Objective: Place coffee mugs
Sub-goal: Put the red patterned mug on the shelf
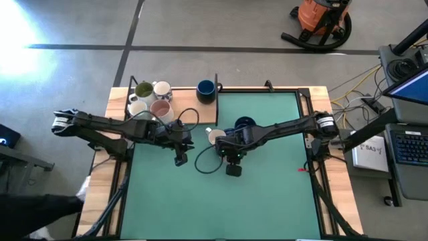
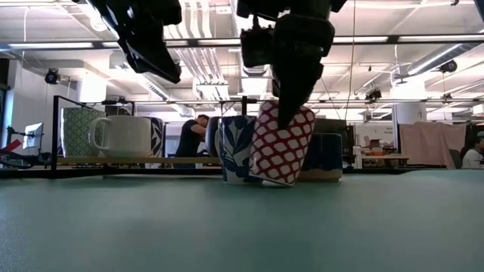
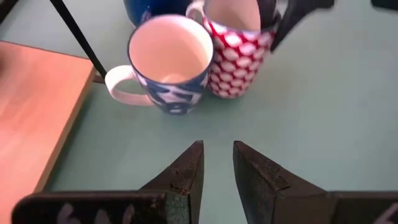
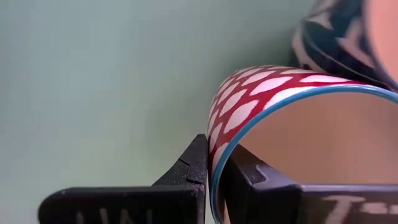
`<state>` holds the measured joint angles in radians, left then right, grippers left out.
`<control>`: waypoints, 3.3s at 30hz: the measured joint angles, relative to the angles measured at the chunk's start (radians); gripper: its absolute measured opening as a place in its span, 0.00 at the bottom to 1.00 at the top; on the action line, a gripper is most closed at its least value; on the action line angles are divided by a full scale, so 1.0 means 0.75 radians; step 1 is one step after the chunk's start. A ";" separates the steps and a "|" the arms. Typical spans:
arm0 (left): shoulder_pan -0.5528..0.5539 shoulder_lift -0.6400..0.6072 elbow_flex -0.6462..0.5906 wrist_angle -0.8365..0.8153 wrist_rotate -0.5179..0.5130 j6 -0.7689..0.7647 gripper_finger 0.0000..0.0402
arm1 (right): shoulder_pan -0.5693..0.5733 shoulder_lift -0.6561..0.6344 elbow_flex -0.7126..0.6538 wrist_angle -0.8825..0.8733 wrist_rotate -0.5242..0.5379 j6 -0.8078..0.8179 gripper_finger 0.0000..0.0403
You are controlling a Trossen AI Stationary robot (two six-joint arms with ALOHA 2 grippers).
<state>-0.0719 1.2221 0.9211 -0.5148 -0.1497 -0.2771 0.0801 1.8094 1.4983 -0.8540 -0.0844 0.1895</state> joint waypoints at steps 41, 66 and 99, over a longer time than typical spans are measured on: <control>-0.008 -0.157 -0.003 -0.113 0.001 -0.015 0.17 | 0.053 0.443 0.654 -0.178 0.008 -0.513 0.13; -0.125 -0.154 -0.090 -0.026 -0.032 -0.131 0.17 | 0.062 -0.108 0.093 0.059 0.049 -0.248 0.31; -0.252 0.441 0.212 0.162 0.285 0.420 0.17 | 0.501 -1.135 -1.027 0.417 0.640 0.600 0.29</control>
<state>-0.2610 1.5528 1.0798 -0.3936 0.0639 0.0377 0.4560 0.9581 0.7277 -0.5411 0.3958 0.6393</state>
